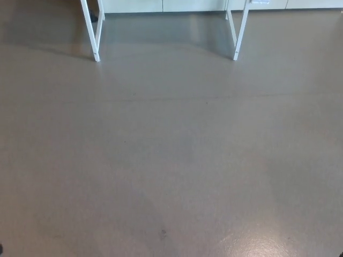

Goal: The robot walk towards a table in front and uses its left hand to pick up the pot from the base and pour water to the cup on the right hand side

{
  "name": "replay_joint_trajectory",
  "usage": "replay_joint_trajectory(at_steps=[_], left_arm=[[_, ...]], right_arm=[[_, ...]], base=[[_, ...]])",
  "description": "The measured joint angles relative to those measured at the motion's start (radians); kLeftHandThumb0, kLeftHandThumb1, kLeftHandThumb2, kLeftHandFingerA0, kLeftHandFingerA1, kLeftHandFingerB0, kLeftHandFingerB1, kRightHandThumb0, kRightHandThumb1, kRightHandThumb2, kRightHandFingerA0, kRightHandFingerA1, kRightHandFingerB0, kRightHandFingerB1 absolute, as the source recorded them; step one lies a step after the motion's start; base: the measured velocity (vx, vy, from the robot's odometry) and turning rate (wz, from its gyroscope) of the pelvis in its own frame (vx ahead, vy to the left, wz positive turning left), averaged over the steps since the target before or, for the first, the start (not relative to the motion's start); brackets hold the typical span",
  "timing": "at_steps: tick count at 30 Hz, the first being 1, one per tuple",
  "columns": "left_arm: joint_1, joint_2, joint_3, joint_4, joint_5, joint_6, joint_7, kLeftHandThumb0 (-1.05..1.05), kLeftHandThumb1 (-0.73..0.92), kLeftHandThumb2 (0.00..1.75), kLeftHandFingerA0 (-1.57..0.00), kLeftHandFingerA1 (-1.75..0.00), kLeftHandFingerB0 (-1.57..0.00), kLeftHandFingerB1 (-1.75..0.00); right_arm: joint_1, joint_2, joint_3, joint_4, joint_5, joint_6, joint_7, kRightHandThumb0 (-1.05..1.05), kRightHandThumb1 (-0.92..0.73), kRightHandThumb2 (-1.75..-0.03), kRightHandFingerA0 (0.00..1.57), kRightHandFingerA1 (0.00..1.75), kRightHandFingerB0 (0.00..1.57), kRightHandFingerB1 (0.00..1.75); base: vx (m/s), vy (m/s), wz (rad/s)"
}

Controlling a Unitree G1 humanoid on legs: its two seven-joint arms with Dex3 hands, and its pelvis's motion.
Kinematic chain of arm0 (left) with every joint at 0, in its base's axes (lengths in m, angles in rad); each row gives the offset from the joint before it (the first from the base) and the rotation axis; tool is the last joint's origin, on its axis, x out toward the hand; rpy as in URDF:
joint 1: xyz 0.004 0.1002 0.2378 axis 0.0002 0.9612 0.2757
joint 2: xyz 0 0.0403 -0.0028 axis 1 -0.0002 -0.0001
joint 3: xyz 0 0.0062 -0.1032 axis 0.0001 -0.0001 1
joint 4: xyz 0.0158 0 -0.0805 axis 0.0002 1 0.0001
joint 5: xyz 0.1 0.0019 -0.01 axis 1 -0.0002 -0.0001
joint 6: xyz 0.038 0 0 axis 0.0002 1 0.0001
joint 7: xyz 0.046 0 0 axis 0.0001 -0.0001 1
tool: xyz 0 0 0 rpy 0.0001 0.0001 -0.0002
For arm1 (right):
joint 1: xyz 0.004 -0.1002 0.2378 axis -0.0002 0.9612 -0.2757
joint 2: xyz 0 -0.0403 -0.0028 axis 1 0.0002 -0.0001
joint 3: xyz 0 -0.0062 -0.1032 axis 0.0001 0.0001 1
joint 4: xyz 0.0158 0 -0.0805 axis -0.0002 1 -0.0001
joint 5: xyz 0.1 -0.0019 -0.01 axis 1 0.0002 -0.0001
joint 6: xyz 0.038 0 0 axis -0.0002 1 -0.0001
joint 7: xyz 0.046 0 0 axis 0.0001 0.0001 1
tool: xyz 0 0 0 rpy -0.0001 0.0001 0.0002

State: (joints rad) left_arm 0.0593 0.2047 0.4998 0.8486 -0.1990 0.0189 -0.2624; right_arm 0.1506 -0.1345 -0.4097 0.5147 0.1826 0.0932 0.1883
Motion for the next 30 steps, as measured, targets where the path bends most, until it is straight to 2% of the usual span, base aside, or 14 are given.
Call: replay_joint_trajectory(at_steps=[11,12,14,16,17,18,20,27,28,29,30], left_arm=[[0.03,0.011,0.043,0.004,-0.083,-0.004,-0.089,-0.11,0.58,0.59,-0.49,-0.43,-0.36,-0.36],[0.034,0.016,0.043,0.004,-0.088,-0.004,-0.093,-0.1,0.4,0.86,-0.35,-0.57,-0.25,-0.52],[0.045,0.021,0.038,0.004,-0.091,-0.007,-0.1,-0.09,0.41,0.88,-0.31,-0.56,-0.23,-0.52],[0.068,0.028,0.033,0.006,-0.093,-0.013,-0.116,-0.12,0.4,0.88,-0.33,-0.57,-0.23,-0.52],[0.083,0.034,0.033,0.006,-0.096,-0.018,-0.128,-0.12,0.54,0.55,-0.47,-0.41,-0.38,-0.36],[0.098,0.037,0.034,0.006,-0.098,-0.021,-0.132,-0.14,0.53,0.57,-0.48,-0.41,-0.38,-0.37],[0.121,0.041,0.038,0.0,-0.101,-0.021,-0.136,-0.14,0.51,0.56,-0.49,-0.42,-0.38,-0.37],[0.129,0.048,0.033,0.011,-0.102,-0.046,-0.141,-0.13,0.5,0.56,-0.47,-0.42,-0.37,-0.36],[0.129,0.048,0.033,0.013,-0.102,-0.048,-0.142,-0.11,0.53,0.56,-0.46,-0.41,-0.36,-0.36],[0.129,0.048,0.033,0.015,-0.102,-0.05,-0.142,-0.11,0.53,0.56,-0.46,-0.41,-0.36,-0.36],[0.131,0.048,0.033,0.01,-0.104,-0.05,-0.141,-0.11,0.53,0.56,-0.47,-0.41,-0.37,-0.36]], right_arm=[[0.054,0.016,-0.037,0.0,0.089,0.031,0.057,-0.12,-0.56,-0.56,0.56,0.46,0.28,0.34],[0.06,0.017,-0.036,0.005,0.095,0.031,0.06,-0.1,-0.57,-0.56,0.54,0.46,0.28,0.34],[0.072,0.017,-0.037,0.007,0.1,0.03,0.065,-0.1,-0.57,-0.56,0.56,0.46,0.27,0.34],[0.087,0.017,-0.037,0.012,0.104,0.026,0.073,-0.1,-0.57,-0.56,0.57,0.48,0.26,0.34],[0.091,0.017,-0.037,0.026,0.106,0.021,0.079,-0.1,-0.58,-0.56,0.56,0.48,0.25,0.34],[0.098,0.018,-0.038,0.035,0.108,0.019,0.085,-0.09,-0.4,-0.87,0.49,0.65,0.16,0.5],[0.11,0.019,-0.037,0.046,0.111,0.014,0.092,-0.08,-0.41,-0.87,0.51,0.66,0.16,0.5],[0.122,0.019,-0.037,0.053,0.119,-0.009,0.104,-0.09,-0.41,-0.87,0.53,0.66,0.16,0.5],[0.122,0.019,-0.037,0.053,0.119,-0.011,0.104,-0.1,-0.58,-0.56,0.57,0.49,0.27,0.35],[0.123,0.019,-0.037,0.053,0.12,-0.014,0.105,-0.1,-0.58,-0.56,0.57,0.49,0.27,0.35],[0.123,0.019,-0.037,0.053,0.121,-0.016,0.106,-0.08,-0.41,-0.88,0.49,0.65,0.16,0.5]], base=[[0.0,0.0,0.0],[0.0,0.0,0.0],[0.0,0.0,0.0],[0.0,0.0,0.0],[0.0,0.0,0.0],[0.15,0.003,-0.3],[0.07,-0.012,0.16],[-0.06,-0.024,0.09],[-0.03,0.128,-0.05],[0.04,0.162,-0.18],[0.1,0.216,-0.26]])
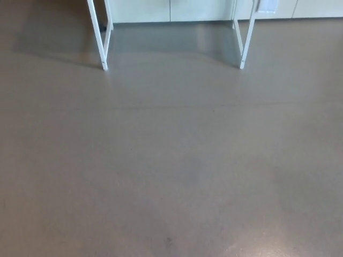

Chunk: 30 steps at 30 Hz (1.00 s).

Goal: The robot walk towards a table in front and uses its left hand to pick up the pot from the base and pour water to the cup on the right hand side

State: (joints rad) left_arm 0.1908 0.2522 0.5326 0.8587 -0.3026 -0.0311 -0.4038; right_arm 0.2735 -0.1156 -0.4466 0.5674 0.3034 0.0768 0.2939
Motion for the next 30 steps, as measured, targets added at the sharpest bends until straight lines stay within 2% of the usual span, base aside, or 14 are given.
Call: replay_joint_trajectory(at_steps=[4,5,6,8,9,11,12,13,14,15,16,17,26,30], left_arm=[[-0.002,-0.004,0.002,-0.023,-0.011,0.005,0.001,-0.11,0.52,0.56,-0.47,-0.41,-0.37,-0.36],[-0.004,0.003,0.004,-0.027,-0.015,0.005,0.001,-0.09,0.37,0.83,-0.35,-0.56,-0.22,-0.5],[-0.007,0.008,0.005,-0.029,-0.017,0.005,0.001,-0.08,0.36,0.83,-0.38,-0.58,-0.24,-0.51],[-0.013,0.013,0.004,-0.023,-0.019,0.005,0.001,-0.07,0.36,0.83,-0.38,-0.58,-0.25,-0.51],[-0.015,0.013,0.003,-0.022,-0.02,0.005,0.002,-0.07,0.37,0.84,-0.37,-0.58,-0.25,-0.51],[-0.011,0.012,0.001,-0.026,-0.02,0.005,0.003,-0.07,0.37,0.84,-0.37,-0.58,-0.25,-0.51],[-0.01,0.012,-0.001,-0.029,-0.02,0.005,0.004,-0.07,0.36,0.83,-0.36,-0.57,-0.26,-0.52],[-0.008,0.012,-0.002,-0.033,-0.02,0.005,0.004,-0.06,0.36,0.83,-0.36,-0.57,-0.26,-0.52],[-0.005,0.012,-0.004,-0.038,-0.02,0.005,0.005,-0.06,0.36,0.83,-0.36,-0.57,-0.26,-0.52],[-0.002,0.012,-0.007,-0.043,-0.02,0.005,0.006,-0.12,0.51,0.56,-0.47,-0.41,-0.37,-0.36],[0.0,0.012,-0.009,-0.048,-0.02,0.005,0.007,-0.13,0.49,0.55,-0.46,-0.4,-0.38,-0.36],[0.003,0.012,-0.011,-0.052,-0.02,0.005,0.008,-0.1,0.47,0.54,-0.46,-0.4,-0.38,-0.36],[0.001,-0.006,-0.023,-0.067,-0.024,0.007,0.01,-0.06,0.47,0.53,-0.46,-0.4,-0.37,-0.35],[0.003,-0.006,-0.024,-0.062,-0.025,0.007,0.013,-0.05,0.46,0.52,-0.46,-0.4,-0.36,-0.35]], right_arm=[[0.002,0.013,0.004,0.001,0.005,-0.006,0.004,-0.08,-0.41,-0.88,0.49,0.65,0.16,0.5],[0.005,0.016,0.004,0.001,0.006,-0.007,0.005,-0.08,-0.42,-0.88,0.49,0.65,0.16,0.5],[0.007,0.017,0.004,0.002,0.006,-0.007,0.006,-0.1,-0.59,-0.56,0.55,0.48,0.28,0.35],[0.008,0.018,0.004,0.003,0.008,-0.008,0.006,-0.11,-0.59,-0.56,0.56,0.48,0.27,0.34],[0.008,0.017,0.005,0.003,0.009,-0.009,0.007,-0.09,-0.42,-0.88,0.48,0.64,0.16,0.5],[0.008,0.017,0.006,0.002,0.009,-0.013,0.006,-0.09,-0.42,-0.88,0.48,0.64,0.16,0.5],[0.008,0.017,0.008,0.001,0.009,-0.013,0.006,-0.12,-0.58,-0.56,0.57,0.48,0.27,0.34],[0.008,0.017,0.009,0.0,0.009,-0.014,0.005,-0.11,-0.58,-0.56,0.56,0.48,0.27,0.34],[0.009,0.017,0.01,0.0,0.009,-0.015,0.006,-0.11,-0.58,-0.56,0.56,0.48,0.27,0.34],[0.009,0.017,0.011,0.0,0.009,-0.016,0.006,-0.11,-0.59,-0.56,0.56,0.49,0.27,0.34],[0.009,0.016,0.011,0.0,0.009,-0.016,0.006,-0.09,-0.41,-0.87,0.5,0.65,0.16,0.5],[0.01,0.015,0.011,0.0,0.01,-0.017,0.007,-0.08,-0.41,-0.86,0.44,0.62,0.15,0.49],[0.0,-0.006,0.014,0.011,0.013,-0.026,0.013,-0.06,-0.42,-0.86,0.47,0.62,0.17,0.5],[-0.003,-0.006,0.022,0.022,0.012,-0.034,0.012,-0.04,-0.42,-0.87,0.41,0.6,0.16,0.49]], base=[[0.29,0.357,-0.13],[0.18,0.241,0.05],[0.15,0.204,0.01],[0.17,0.13,0.01],[0.19,0.082,0.06],[0.13,0.021,0.1],[0.13,-0.026,0.13],[0.17,-0.066,0.11],[0.18,-0.112,0.09],[0.2,-0.146,0.14],[0.19,-0.17,0.08],[0.15,-0.204,0.08],[0.23,-0.072,0.09],[0.17,0.062,-0.12]])
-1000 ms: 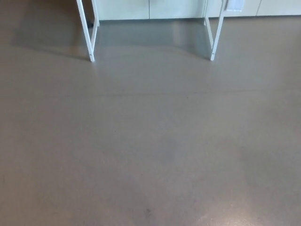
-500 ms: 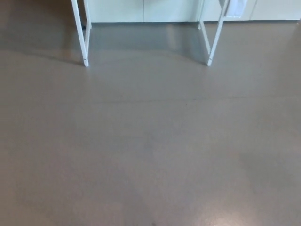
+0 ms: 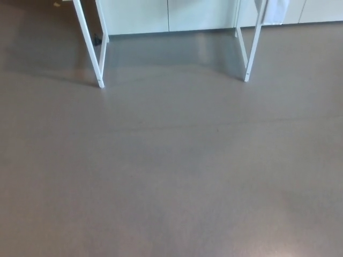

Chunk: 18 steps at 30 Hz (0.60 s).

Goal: The robot walk towards a table in front and uses its left hand to pick up the pot from the base and pour water to the cup on the right hand side

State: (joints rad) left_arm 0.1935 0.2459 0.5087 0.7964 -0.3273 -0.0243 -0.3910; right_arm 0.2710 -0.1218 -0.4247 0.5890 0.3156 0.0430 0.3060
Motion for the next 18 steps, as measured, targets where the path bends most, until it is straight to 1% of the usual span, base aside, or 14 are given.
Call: replay_joint_trajectory(at_steps=[4,7,10,14,16,18], left_arm=[[0.001,0.0,-0.001,0.001,0.0,0.0,0.001,-0.02,0.48,0.53,-0.45,-0.4,-0.37,-0.35],[-0.004,0.006,-0.001,0.001,-0.001,0.002,0.005,-0.04,0.5,0.54,-0.44,-0.4,-0.34,-0.34],[-0.004,0.017,-0.003,-0.002,-0.002,0.002,0.004,-0.05,0.48,0.54,-0.45,-0.4,-0.36,-0.35],[-0.003,0.017,-0.005,-0.004,-0.003,0.002,0.003,-0.09,0.49,0.54,-0.47,-0.41,-0.38,-0.35],[-0.003,0.017,-0.006,-0.003,-0.003,0.002,0.003,-0.08,0.5,0.54,-0.46,-0.41,-0.37,-0.35],[-0.003,0.019,-0.005,0.003,-0.004,0.002,0.003,-0.09,0.49,0.54,-0.46,-0.4,-0.38,-0.35]], right_arm=[[0.006,-0.002,0.007,0.005,-0.002,-0.003,-0.002,-0.04,-0.42,-0.87,0.37,0.58,0.15,0.49],[0.003,-0.002,0.018,0.01,-0.005,-0.011,-0.002,-0.03,-0.42,-0.87,0.36,0.58,0.16,0.49],[0.004,0.0,0.022,0.011,-0.005,-0.013,-0.003,-0.04,-0.42,-0.87,0.36,0.58,0.15,0.49],[0.007,0.0,0.023,0.011,-0.006,-0.016,-0.004,-0.03,-0.43,-0.88,0.37,0.59,0.14,0.48],[0.007,0.0,0.023,0.011,-0.006,-0.018,-0.004,-0.04,-0.42,-0.87,0.35,0.58,0.15,0.49],[0.008,0.0,0.024,0.012,-0.006,-0.019,-0.004,-0.05,-0.41,-0.86,0.37,0.58,0.16,0.49]], base=[[0.23,0.183,-0.1],[0.28,0.336,-0.37],[0.24,0.123,0.07],[0.22,0.022,0.1],[0.21,-0.074,0.07],[0.28,-0.129,0.12]])
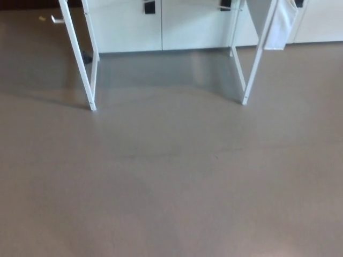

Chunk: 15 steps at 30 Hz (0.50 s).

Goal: The robot walk towards a table in front and uses its left hand to pick up the pot from the base and pour water to the cup on the right hand side

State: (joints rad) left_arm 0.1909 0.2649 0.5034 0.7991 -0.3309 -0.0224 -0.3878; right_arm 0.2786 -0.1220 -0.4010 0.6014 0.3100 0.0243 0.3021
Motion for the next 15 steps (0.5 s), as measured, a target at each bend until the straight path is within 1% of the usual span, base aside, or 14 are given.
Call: replay_joint_trajectory(at_steps=[2,3,4,6,8,11,12,15], left_arm=[[-0.001,0.002,0.0,0.005,-0.001,0.0,0.0,-0.1,0.49,0.54,-0.47,-0.4,-0.39,-0.35],[-0.009,-0.001,-0.004,0.006,-0.001,0.0,-0.001,-0.1,0.49,0.54,-0.47,-0.4,-0.39,-0.35],[-0.013,-0.002,-0.005,0.006,-0.001,0.0,-0.001,-0.11,0.49,0.54,-0.47,-0.4,-0.39,-0.36],[-0.016,-0.002,-0.006,0.008,-0.001,0.0,-0.001,-0.1,0.49,0.55,-0.47,-0.41,-0.38,-0.36],[-0.015,-0.002,-0.006,0.013,-0.001,0.0,-0.001,-0.09,0.5,0.55,-0.47,-0.41,-0.38,-0.36],[-0.015,-0.002,-0.006,0.014,-0.001,0.0,0.0,-0.07,0.5,0.55,-0.46,-0.41,-0.39,-0.36],[-0.015,-0.002,-0.006,0.014,-0.001,0.0,0.0,-0.1,0.5,0.55,-0.45,-0.41,-0.38,-0.36],[-0.015,-0.002,-0.008,0.017,-0.001,0.0,0.0,-0.09,0.5,0.55,-0.47,-0.41,-0.38,-0.36]], right_arm=[[-0.003,0.004,0.003,0.008,-0.001,-0.001,0.0,-0.05,-0.41,-0.86,0.4,0.6,0.16,0.49],[-0.006,-0.003,0.001,0.008,-0.001,-0.005,-0.001,-0.05,-0.41,-0.86,0.4,0.6,0.16,0.49],[-0.007,-0.006,0.0,0.009,-0.001,-0.006,-0.002,-0.04,-0.41,-0.86,0.43,0.61,0.16,0.49],[-0.015,-0.009,-0.002,0.014,0.0,-0.011,-0.002,-0.05,-0.43,-0.87,0.38,0.6,0.15,0.49],[-0.017,-0.009,-0.003,0.017,0.0,-0.013,-0.003,-0.05,-0.42,-0.87,0.4,0.6,0.15,0.49],[-0.02,-0.01,-0.002,0.023,0.0,-0.017,-0.003,-0.05,-0.42,-0.88,0.4,0.6,0.16,0.49],[-0.021,-0.01,-0.002,0.024,0.0,-0.018,-0.003,-0.06,-0.42,-0.87,0.42,0.61,0.17,0.5],[-0.018,-0.01,-0.002,0.029,0.0,-0.019,-0.003,-0.07,-0.4,-0.86,0.44,0.62,0.17,0.5]], base=[[0.27,-0.237,0.09],[0.17,-0.244,0.5],[0.17,-0.246,0.22],[0.25,-0.1,-0.03],[0.24,-0.038,-0.04],[0.21,0.051,-0.12],[0.22,0.103,-0.16],[0.26,0.181,-0.15]])
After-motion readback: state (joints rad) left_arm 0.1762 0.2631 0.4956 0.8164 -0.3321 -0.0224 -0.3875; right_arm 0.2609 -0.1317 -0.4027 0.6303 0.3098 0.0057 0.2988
